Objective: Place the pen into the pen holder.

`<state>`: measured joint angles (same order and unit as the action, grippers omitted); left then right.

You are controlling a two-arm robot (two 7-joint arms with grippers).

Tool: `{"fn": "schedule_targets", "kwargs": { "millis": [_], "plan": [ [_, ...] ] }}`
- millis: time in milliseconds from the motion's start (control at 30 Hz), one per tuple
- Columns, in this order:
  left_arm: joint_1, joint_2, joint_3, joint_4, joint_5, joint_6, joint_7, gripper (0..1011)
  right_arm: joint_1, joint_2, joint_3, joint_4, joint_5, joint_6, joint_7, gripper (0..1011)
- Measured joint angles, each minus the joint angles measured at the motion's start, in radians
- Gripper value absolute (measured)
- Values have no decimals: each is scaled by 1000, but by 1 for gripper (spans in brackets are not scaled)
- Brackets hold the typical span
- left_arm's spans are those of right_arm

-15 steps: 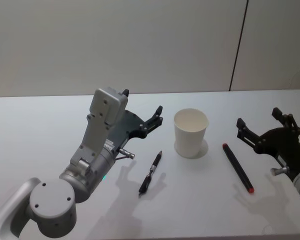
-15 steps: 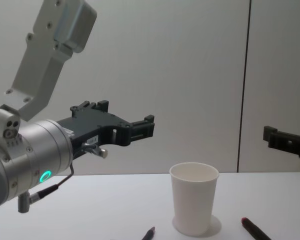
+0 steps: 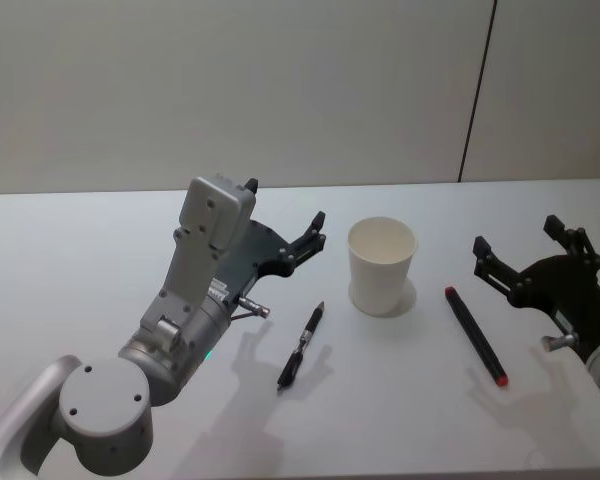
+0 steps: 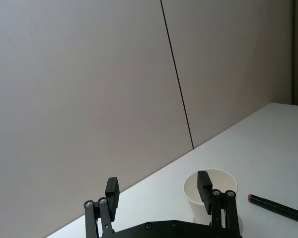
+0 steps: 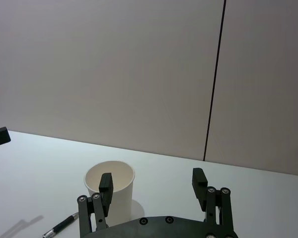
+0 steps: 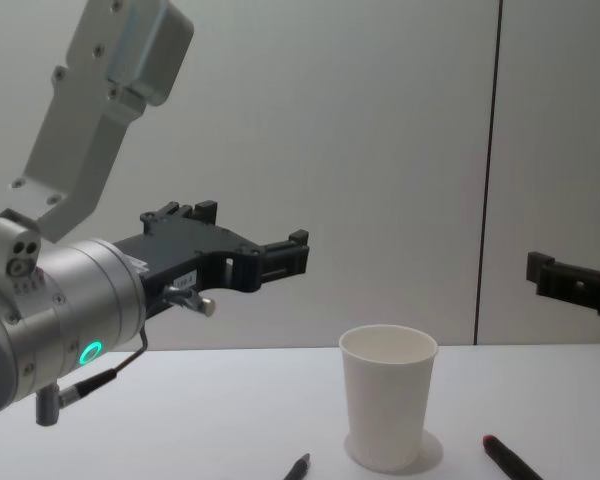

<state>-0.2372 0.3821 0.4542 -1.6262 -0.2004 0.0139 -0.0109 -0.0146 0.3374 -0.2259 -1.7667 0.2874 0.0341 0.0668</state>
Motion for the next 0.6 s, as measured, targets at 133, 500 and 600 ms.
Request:
{"fn": "schedule_targets", "kwargs": {
  "millis": [133, 500, 600],
  "plan": [
    [0, 0, 0, 0, 0, 0, 0, 999, 0, 0, 0, 0, 0, 0, 0, 1002],
    [0, 0, 0, 0, 0, 0, 0, 1000, 0, 0, 0, 0, 0, 0, 0, 1002],
    [0, 0, 0, 0, 0, 0, 0, 1000, 0, 0, 0, 0, 0, 0, 0, 1002]
  ]
}}
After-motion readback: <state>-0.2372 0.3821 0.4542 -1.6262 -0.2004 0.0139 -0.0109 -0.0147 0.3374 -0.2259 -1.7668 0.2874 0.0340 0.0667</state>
